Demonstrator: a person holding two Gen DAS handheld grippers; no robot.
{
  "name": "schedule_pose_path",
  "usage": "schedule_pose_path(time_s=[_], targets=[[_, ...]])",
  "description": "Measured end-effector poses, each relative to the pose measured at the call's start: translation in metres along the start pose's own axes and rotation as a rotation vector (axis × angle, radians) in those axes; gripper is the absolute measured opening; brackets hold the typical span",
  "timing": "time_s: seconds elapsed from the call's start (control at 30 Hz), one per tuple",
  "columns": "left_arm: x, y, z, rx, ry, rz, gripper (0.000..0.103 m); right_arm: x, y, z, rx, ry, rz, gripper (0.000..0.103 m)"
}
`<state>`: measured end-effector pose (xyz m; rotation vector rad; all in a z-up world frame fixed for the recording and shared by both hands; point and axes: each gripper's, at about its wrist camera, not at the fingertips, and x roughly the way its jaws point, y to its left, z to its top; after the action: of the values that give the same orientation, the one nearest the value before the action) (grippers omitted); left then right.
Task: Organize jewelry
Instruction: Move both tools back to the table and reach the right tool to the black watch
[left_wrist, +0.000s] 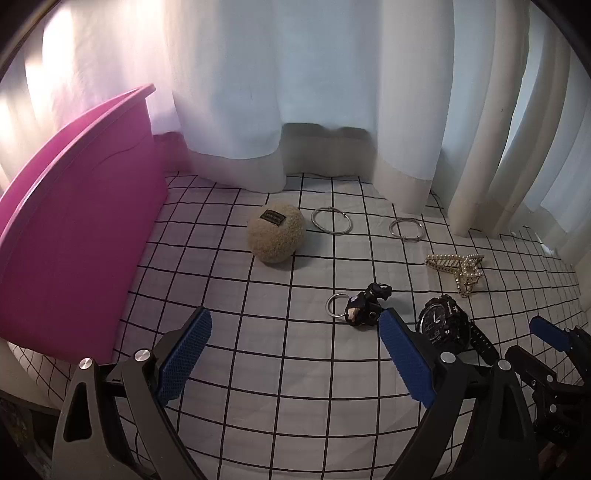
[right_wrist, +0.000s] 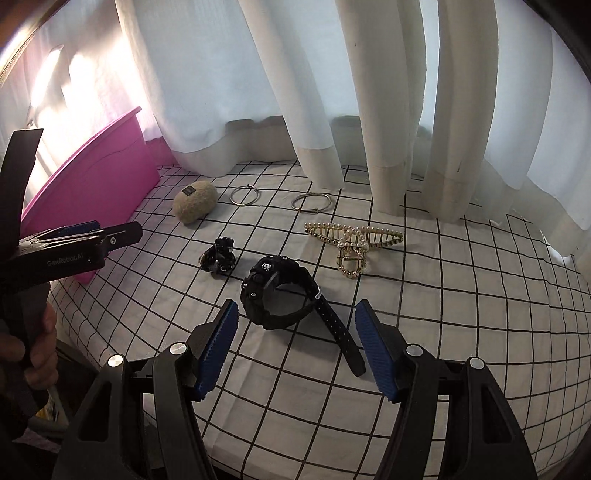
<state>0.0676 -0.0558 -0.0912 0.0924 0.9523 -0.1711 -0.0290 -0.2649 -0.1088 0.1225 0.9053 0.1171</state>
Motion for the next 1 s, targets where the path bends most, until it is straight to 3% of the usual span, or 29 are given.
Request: schedule_pose_path(time_s=[0.2, 0.57, 0.67, 1.0], targets=[[0.038, -0.001, -0.002, 0.017, 0.027, -0.017, 0.091, 0.035, 0.009, -0.005, 0.015, 0.023, 0.021, 0.063], [0.065, 0.003, -0.006, 0.05, 0.009, -0.056, 0.091, 0.068, 0.029, -0.013, -0.027, 0.006, -0.099, 0.063], [0.069, 0.001, -0.009, 0.048, 0.005, -0.073, 0.091, 0.073, 0.034, -0.016, -0.038, -0.005, -0.161, 0.071], [0.08, -0.002, -0.011, 0.044, -0.013, -0.105, 0.091, 0.087, 0.041, -0.006, -0.07, -0.014, -0.239, 0.075]])
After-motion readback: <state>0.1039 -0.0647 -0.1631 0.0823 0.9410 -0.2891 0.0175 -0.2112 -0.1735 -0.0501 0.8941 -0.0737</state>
